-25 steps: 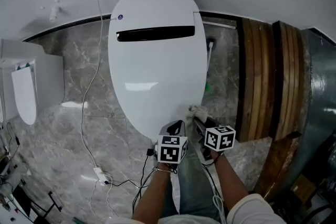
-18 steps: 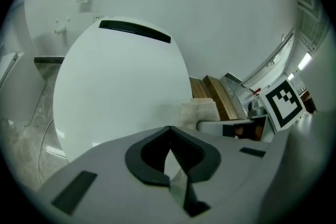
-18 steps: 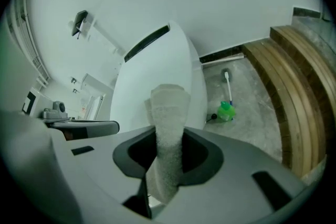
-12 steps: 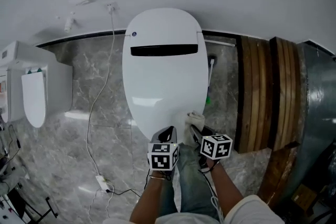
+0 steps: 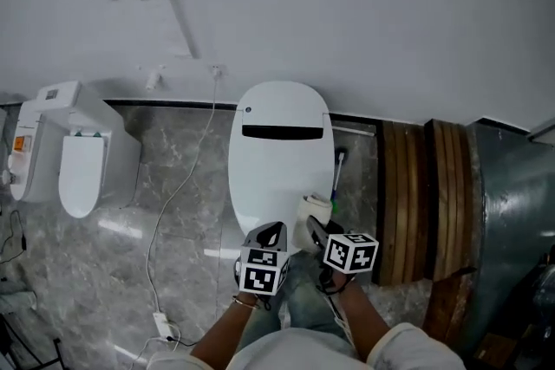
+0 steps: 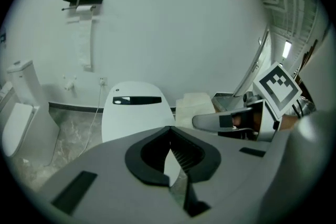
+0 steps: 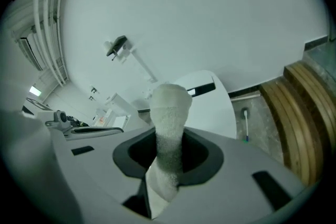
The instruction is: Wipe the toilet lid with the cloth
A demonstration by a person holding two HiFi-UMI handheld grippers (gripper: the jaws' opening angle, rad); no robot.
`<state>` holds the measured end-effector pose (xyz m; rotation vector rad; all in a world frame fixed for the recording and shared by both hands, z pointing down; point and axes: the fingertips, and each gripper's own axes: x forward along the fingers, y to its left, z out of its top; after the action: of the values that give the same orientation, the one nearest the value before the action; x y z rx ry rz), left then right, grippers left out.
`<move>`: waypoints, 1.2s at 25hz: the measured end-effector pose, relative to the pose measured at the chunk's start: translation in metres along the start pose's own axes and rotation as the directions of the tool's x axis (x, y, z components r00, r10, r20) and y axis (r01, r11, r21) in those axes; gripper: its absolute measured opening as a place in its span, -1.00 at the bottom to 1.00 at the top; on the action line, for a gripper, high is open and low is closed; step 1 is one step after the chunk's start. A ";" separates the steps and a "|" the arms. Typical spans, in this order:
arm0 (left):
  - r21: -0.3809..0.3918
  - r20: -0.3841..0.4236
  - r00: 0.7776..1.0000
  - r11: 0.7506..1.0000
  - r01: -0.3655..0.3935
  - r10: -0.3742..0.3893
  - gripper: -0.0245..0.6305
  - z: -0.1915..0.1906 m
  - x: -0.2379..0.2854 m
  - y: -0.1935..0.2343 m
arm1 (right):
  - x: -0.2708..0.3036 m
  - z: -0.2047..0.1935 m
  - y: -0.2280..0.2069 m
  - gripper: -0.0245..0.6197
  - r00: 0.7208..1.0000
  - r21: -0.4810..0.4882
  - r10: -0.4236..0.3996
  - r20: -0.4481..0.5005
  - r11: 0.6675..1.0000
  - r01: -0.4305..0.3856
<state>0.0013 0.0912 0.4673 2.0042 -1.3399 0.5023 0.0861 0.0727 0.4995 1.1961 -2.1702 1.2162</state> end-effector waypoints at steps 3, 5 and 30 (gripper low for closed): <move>-0.009 0.061 0.998 1.000 -0.002 0.003 -0.88 0.021 -0.038 -0.010 | -0.033 0.010 0.023 -0.63 1.000 -0.005 0.008 0.027 1.000 -0.008; -0.027 0.099 0.995 1.000 -0.015 0.017 -0.89 0.032 -0.060 -0.012 | -0.049 0.009 0.036 -0.63 0.999 -0.003 0.006 0.040 1.000 -0.006; 0.012 0.207 0.977 0.998 -0.060 0.056 -0.89 0.048 -0.140 -0.031 | -0.114 -0.008 0.091 -0.63 0.993 -0.077 -0.042 0.114 0.996 0.051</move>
<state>-0.0286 0.1573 0.3343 2.0827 -1.5266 0.3404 0.0751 0.1592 0.3826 1.3018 -2.2355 1.0562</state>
